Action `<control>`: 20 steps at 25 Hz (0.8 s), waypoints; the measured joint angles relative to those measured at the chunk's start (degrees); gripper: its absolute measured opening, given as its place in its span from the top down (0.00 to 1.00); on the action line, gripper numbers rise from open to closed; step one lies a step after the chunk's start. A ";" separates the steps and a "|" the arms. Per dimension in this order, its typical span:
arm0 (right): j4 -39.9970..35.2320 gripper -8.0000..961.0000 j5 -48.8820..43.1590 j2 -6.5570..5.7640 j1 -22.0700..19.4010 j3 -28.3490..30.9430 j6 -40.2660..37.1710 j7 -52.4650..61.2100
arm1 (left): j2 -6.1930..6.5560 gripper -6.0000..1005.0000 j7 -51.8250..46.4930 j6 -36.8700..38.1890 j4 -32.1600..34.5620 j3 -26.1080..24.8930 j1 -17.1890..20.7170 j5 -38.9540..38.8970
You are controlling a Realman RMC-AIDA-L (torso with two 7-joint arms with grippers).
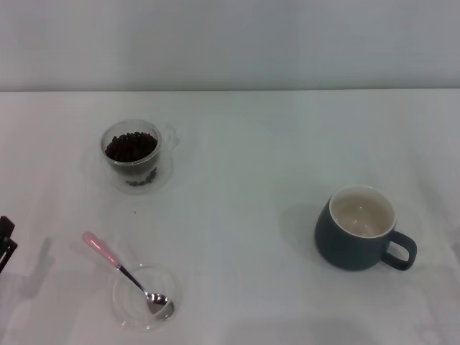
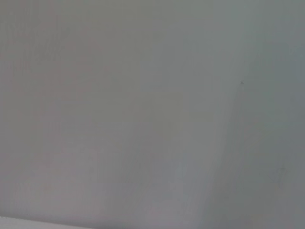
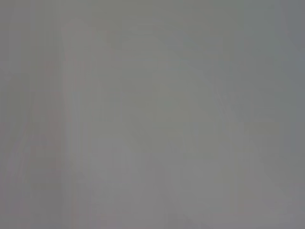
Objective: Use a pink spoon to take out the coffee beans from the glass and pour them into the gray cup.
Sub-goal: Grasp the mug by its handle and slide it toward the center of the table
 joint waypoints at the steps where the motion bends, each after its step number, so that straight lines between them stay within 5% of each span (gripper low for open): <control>1: 0.12 0.10 0.20 0.00 -0.06 0.01 0.00 0.10 | 0.00 0.11 0.00 0.00 0.09 -0.01 -0.08 -0.02; 13: 1.67 0.10 0.72 0.09 -0.17 -0.73 -0.32 -0.32 | 0.00 0.11 0.02 0.16 1.66 0.29 0.06 0.30; 20: 3.30 0.10 0.79 0.62 -4.98 -1.59 -5.72 -2.25 | 0.00 0.11 0.08 0.17 2.04 0.33 0.76 0.36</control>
